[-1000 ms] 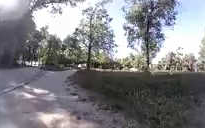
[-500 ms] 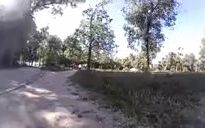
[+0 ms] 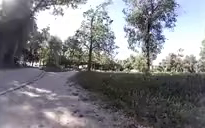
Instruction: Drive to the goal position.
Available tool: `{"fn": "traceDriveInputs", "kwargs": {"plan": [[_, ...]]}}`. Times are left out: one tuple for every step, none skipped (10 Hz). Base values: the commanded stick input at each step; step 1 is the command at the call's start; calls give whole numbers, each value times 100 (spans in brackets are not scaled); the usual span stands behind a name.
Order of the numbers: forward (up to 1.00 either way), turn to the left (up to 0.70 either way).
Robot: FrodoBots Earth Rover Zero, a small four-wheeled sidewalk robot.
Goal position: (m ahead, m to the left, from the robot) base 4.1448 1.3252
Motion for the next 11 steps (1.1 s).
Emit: {"fn": "traceDriveInputs", "kwargs": {"plan": [[0, 70], [0, 70], [0, 70], [0, 70], [0, 70], [0, 70], [0, 70], [0, 70], [0, 70], [0, 70], [0, 70]]}}
